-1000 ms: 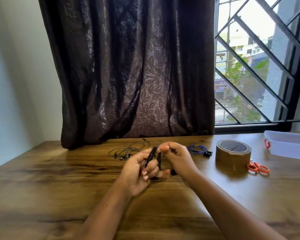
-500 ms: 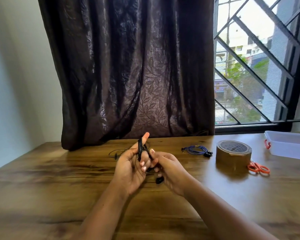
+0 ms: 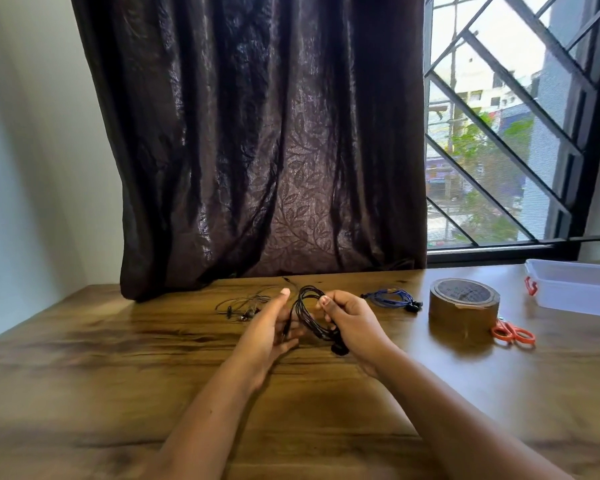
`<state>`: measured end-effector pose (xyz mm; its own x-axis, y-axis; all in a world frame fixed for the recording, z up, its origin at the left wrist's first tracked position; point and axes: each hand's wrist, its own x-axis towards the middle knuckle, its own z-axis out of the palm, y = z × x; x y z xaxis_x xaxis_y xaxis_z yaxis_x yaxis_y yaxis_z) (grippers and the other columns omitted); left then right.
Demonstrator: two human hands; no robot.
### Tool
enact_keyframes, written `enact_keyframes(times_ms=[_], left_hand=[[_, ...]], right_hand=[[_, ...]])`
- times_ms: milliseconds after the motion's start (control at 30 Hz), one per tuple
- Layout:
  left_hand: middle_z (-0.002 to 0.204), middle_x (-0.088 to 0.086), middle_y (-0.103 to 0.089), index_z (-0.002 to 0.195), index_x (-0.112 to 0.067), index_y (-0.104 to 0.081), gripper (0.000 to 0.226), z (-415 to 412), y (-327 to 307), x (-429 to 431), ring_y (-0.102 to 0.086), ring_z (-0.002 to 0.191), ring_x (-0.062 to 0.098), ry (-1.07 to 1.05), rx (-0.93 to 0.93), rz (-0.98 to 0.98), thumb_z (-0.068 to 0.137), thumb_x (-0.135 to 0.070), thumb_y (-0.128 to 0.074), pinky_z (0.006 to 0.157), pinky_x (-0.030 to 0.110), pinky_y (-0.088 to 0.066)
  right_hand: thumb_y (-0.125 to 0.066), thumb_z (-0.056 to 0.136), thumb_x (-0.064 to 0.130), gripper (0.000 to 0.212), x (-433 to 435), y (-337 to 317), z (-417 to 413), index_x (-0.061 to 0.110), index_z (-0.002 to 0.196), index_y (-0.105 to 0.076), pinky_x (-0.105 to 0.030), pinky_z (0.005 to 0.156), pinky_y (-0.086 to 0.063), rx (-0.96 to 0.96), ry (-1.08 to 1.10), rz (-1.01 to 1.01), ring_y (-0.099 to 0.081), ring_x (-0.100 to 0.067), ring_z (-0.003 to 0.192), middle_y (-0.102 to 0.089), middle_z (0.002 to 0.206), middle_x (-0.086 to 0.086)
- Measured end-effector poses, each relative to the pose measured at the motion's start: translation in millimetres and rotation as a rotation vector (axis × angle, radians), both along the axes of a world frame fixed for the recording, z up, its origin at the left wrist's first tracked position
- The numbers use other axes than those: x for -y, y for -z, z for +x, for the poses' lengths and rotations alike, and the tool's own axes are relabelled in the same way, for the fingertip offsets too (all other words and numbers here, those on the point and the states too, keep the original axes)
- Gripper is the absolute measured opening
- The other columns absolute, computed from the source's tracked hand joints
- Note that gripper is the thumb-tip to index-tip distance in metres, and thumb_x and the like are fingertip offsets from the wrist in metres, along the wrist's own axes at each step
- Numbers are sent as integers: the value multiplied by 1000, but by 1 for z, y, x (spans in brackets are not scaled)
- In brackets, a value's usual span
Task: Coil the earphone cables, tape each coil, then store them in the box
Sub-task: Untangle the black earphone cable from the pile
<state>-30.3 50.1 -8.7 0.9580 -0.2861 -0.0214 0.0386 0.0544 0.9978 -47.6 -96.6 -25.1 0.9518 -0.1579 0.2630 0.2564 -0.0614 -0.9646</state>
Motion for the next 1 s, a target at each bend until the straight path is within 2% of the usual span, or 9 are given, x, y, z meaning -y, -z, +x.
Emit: enact_keyframes(times_ms=[167, 267, 367, 433, 533, 667, 767, 933, 1000], left_hand=[[98, 0, -74, 99, -19, -71, 46, -1, 1, 2, -66, 96, 16, -21, 94, 159, 82, -58, -54, 89, 36, -48], [84, 3, -74, 92, -13, -70, 27, -4, -1, 4, -68, 80, 18, -72, 128, 192, 88, -37, -59, 70, 34, -55], [86, 8, -72, 97, -9, -64, 11, -4, 3, 2, -69, 72, 15, -83, 139, 220, 91, -16, -59, 54, 23, -53], [88, 9, -71, 96, -8, -64, 8, 0, 8, 2, -69, 77, 16, -112, 155, 255, 91, -11, -59, 54, 20, -53], [91, 8, -70, 100, -10, -64, 13, 4, 14, 2, -69, 80, 15, -189, 195, 334, 87, -8, -63, 54, 19, -55], [84, -2, -67, 98, -18, -62, 15, 5, 23, 3, -67, 70, 8, -229, 324, 574, 84, -12, -67, 60, 23, -58], [85, -4, -66, 94, -21, -64, 11, 7, 27, 6, -67, 70, 8, -267, 427, 777, 84, -20, -69, 67, 26, -58], [99, -8, -64, 104, -23, -66, 21, 8, 28, 6, -58, 83, 3, -269, 530, 1013, 85, -32, -66, 68, 15, -47], [100, -9, -64, 106, -26, -66, 24, 8, 29, 5, -57, 86, 4, -292, 573, 1091, 86, -39, -64, 69, 17, -46]], right_hand=[[-54, 96, 20, 19, 6, 4, 3, 17, 89, -71, -17, 71, -53, 64, 73, -335, -65, -5, 81, -71, 85, 5], [-57, 95, 18, 16, 8, 8, 6, 16, 91, -73, -27, 77, -56, 91, 76, -441, -67, -11, 86, -72, 89, 3], [-58, 94, 17, 16, 8, 8, 7, 16, 97, -74, -25, 76, -55, 91, 106, -471, -65, -11, 87, -70, 91, 5], [-58, 94, 14, 18, 9, 8, 7, 16, 104, -73, -20, 75, -53, 85, 105, -497, -66, -10, 88, -71, 94, 4], [-60, 93, 12, 21, 10, 13, 8, 20, 111, -66, -7, 61, -46, 22, 108, -490, -63, -3, 77, -68, 85, 6], [-66, 88, 11, 12, 12, 16, 10, 19, 93, -58, -7, 52, -41, -55, 139, -456, -58, 4, 62, -66, 76, 6], [-69, 85, 15, 10, 12, 16, 9, 21, 79, -64, -4, 48, -38, -86, 177, -593, -56, 1, 70, -64, 85, 7], [-68, 86, 16, 13, 12, 17, 9, 25, 79, -67, -1, 51, -37, -52, 187, -717, -51, 6, 73, -59, 83, 13], [-67, 87, 17, 13, 12, 17, 9, 28, 80, -67, -4, 52, -37, -40, 197, -746, -51, 6, 73, -59, 84, 14]])
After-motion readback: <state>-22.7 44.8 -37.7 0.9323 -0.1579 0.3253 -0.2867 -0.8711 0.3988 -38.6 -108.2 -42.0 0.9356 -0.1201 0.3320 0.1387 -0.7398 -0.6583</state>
